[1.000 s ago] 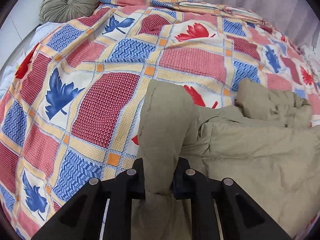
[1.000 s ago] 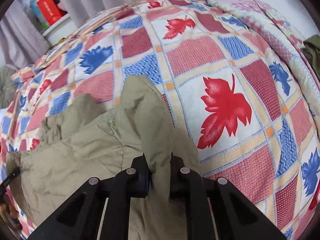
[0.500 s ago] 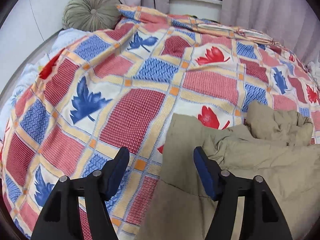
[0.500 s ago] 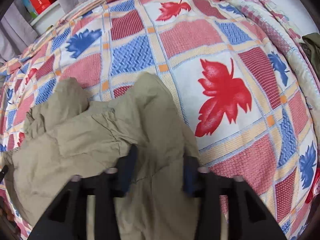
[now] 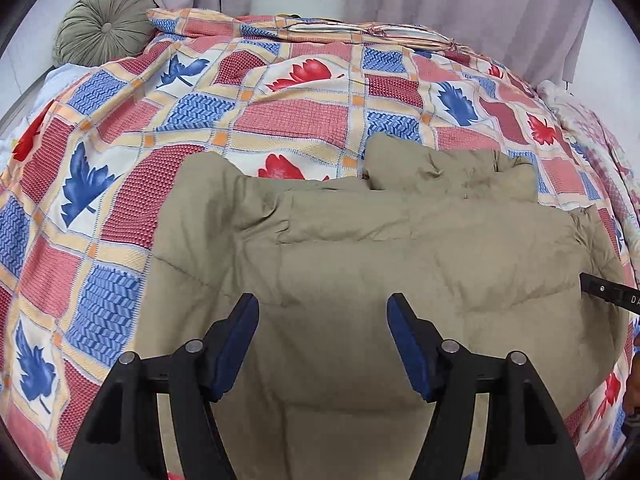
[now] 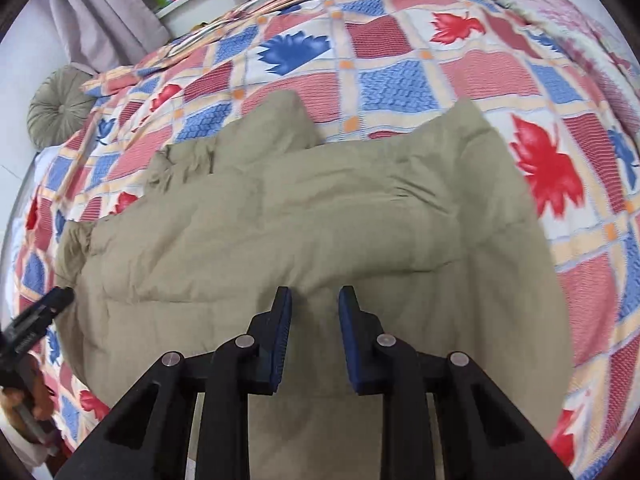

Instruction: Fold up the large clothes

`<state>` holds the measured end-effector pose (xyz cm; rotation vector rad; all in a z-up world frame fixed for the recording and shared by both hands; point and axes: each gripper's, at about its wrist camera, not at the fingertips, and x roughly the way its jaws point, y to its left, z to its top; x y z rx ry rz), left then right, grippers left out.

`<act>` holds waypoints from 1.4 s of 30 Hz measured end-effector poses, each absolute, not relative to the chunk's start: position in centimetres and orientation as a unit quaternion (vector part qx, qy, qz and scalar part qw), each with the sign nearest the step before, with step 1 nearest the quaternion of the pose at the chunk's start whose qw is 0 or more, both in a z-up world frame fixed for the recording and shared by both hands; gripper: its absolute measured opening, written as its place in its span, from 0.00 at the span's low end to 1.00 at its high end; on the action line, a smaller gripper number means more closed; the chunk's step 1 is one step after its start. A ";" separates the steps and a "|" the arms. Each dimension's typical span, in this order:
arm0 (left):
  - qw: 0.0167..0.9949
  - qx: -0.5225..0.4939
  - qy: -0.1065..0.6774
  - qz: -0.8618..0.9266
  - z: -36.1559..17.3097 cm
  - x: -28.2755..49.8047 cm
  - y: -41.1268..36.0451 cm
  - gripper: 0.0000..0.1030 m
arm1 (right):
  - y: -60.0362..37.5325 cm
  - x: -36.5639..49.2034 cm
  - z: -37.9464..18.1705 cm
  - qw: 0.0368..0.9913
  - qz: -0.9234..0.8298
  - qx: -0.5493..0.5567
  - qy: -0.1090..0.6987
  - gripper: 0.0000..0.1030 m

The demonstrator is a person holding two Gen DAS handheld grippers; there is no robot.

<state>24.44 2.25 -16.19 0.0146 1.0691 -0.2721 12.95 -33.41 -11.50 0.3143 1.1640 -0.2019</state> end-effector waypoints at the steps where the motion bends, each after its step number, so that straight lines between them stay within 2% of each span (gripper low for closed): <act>1: 0.854 0.013 0.507 -0.119 -17.0 25.0 1.6 0.66 | -33.3 13.5 -11.9 0.821 -0.089 0.150 0.544 0.26; 4: 0.849 0.014 0.521 -0.086 -20.2 26.8 0.2 0.66 | -33.4 15.3 -14.0 0.816 -0.091 0.151 0.551 0.26; 8: 0.855 0.007 0.513 -0.070 -21.3 28.5 0.1 0.66 | -34.4 16.7 -16.2 0.814 -0.103 0.158 0.549 0.23; 16: 0.861 0.002 0.508 -0.030 -21.4 32.2 4.1 0.66 | -39.9 16.4 -13.6 0.825 -0.207 0.113 0.513 0.23; 23: 0.845 0.014 0.534 -0.042 -24.0 34.2 2.7 0.67 | -45.7 15.2 -16.8 0.799 -0.217 0.223 0.514 0.23; 27: 0.840 0.012 0.543 -0.015 -22.3 33.8 2.9 0.67 | -44.9 15.4 -16.0 0.795 -0.228 0.213 0.519 0.26; 31: 0.848 -0.038 0.529 -0.021 -18.4 31.4 5.0 0.67 | -43.4 14.1 -12.5 0.810 -0.237 0.224 0.488 0.28; 33: 0.845 -0.036 0.532 -0.037 -17.0 29.8 5.8 0.67 | -43.0 13.2 -11.2 0.812 -0.225 0.247 0.478 0.32; 34: 0.844 -0.026 0.534 -0.040 -16.3 28.6 6.2 0.67 | -42.6 12.6 -10.7 0.813 -0.215 0.262 0.474 0.41; 35: 0.844 -0.021 0.535 -0.042 -15.8 27.5 6.6 0.69 | -42.1 11.7 -10.2 0.813 -0.204 0.277 0.469 0.57; 37: 0.843 -0.026 0.535 -0.046 -14.8 25.1 7.7 0.96 | -41.0 9.9 -9.2 0.817 -0.180 0.300 0.458 0.70; 42: 0.833 -0.063 0.546 -0.062 -14.0 20.0 9.9 0.99 | -38.5 4.3 -8.8 0.802 -0.137 0.345 0.468 0.70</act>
